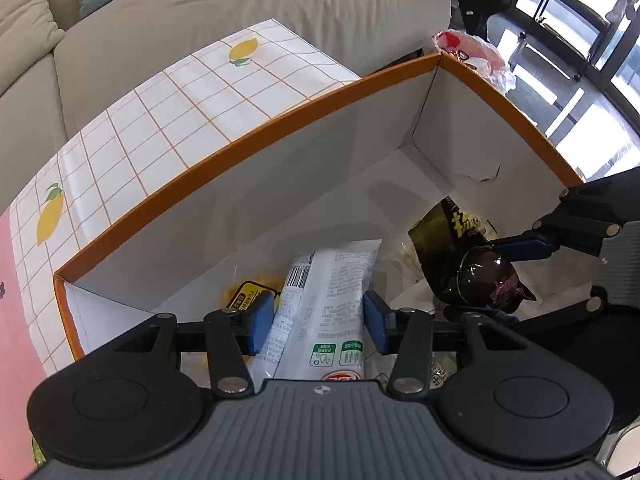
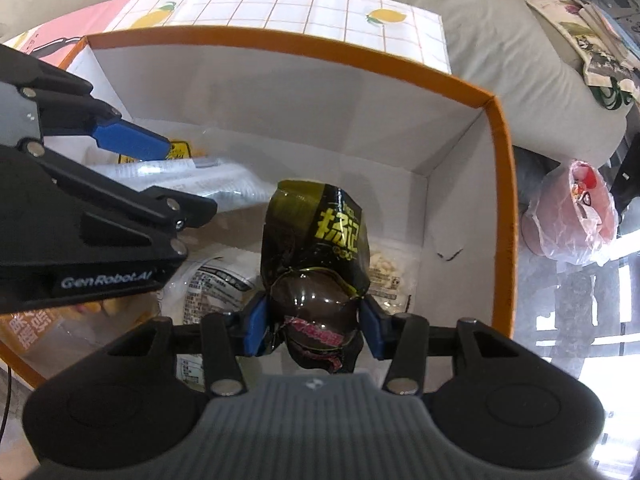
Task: Organize snacks
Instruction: 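Open both tools to drop the white bar and dark bag into the box, then withdraw both tools from the box back toward the snacks on the cloth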
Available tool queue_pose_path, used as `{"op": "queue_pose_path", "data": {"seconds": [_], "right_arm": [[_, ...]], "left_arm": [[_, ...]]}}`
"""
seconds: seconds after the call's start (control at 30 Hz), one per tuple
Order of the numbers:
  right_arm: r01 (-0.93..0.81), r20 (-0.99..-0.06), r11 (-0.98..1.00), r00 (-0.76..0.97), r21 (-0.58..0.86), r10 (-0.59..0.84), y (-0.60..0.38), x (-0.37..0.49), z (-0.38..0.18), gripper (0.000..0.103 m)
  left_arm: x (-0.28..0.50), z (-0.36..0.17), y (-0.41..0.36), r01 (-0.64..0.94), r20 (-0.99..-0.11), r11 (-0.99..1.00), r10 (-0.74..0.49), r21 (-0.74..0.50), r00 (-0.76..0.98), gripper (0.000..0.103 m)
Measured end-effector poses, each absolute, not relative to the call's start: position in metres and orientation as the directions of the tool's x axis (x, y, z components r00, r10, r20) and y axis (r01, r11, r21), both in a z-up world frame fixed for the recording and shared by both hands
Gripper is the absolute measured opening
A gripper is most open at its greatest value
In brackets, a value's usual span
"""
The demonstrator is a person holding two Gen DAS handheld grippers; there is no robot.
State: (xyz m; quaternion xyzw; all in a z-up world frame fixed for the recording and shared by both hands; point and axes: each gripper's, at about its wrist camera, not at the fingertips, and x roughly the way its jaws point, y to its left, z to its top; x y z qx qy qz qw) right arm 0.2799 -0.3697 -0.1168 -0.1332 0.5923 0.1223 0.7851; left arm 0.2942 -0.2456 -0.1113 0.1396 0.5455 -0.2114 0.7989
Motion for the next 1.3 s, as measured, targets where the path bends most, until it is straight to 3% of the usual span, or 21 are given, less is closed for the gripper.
{"op": "queue_pose_path", "data": {"seconds": [0.27, 0.37, 0.67, 1.0, 1.3], "right_arm": [[-0.365, -0.969, 0.929, 0.245, -0.066, 0.027, -0.362, 0.285, -0.124, 0.057], [-0.355, -0.966, 0.931, 0.259, -0.083, 0.013, -0.363, 0.285, -0.121, 0.063], [-0.319, -0.940, 0.942, 0.340, -0.102, 0.013, -0.360, 0.271, -0.088, 0.067], [-0.106, -0.769, 0.989, 0.639, -0.105, -0.013, -0.343, 0.197, -0.026, 0.071], [-0.014, -0.675, 1.000, 0.738, 0.011, 0.017, -0.301, 0.128, -0.007, 0.072]], "left_arm": [[0.290, -0.111, -0.246, 0.496, -0.936, 0.868, -0.156, 0.022, 0.316, 0.076], [0.286, -0.104, -0.242, 0.490, -0.927, 0.871, -0.169, 0.018, 0.334, 0.077], [0.265, -0.047, -0.215, 0.444, -0.875, 0.896, -0.234, -0.026, 0.423, 0.077], [0.187, 0.022, -0.159, 0.404, -0.716, 0.915, -0.272, 0.015, 0.643, 0.077], [0.128, 0.035, -0.099, 0.327, -0.695, 0.945, -0.246, -0.017, 0.675, 0.077]]}}
